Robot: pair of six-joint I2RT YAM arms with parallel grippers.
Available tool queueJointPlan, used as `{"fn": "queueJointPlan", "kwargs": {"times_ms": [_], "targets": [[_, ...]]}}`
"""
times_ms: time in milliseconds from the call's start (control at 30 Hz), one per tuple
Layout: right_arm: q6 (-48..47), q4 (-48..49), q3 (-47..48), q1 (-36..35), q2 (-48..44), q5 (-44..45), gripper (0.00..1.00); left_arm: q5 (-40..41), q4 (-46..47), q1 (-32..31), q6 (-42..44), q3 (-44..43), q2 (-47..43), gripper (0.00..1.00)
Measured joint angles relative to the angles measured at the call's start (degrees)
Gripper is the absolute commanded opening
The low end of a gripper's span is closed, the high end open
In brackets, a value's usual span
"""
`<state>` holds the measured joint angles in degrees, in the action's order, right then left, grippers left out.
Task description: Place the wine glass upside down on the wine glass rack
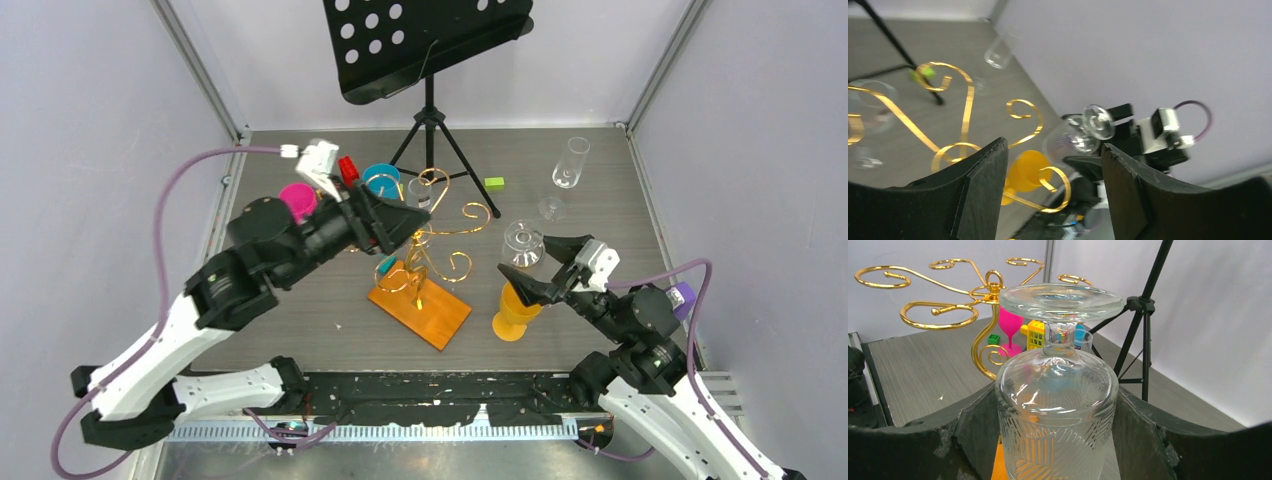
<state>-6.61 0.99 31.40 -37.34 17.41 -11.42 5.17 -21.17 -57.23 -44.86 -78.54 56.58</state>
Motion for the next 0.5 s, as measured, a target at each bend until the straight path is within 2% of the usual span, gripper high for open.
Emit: {"fn": "queueJointPlan", "kwargs": {"times_ms": [233, 500], "targets": [[-0.15, -0.74, 0.00, 0.00, 2.27, -1.18, 0.05, 7.91, -7.19, 0.04, 18.38, 0.15, -6.12, 0.64], [-0.04, -0.70, -0.28, 0.00, 4.48, -2.71, 0.05, 9.60, -8.17, 0.04, 30.53, 3.13, -3.72, 0.64]]}}
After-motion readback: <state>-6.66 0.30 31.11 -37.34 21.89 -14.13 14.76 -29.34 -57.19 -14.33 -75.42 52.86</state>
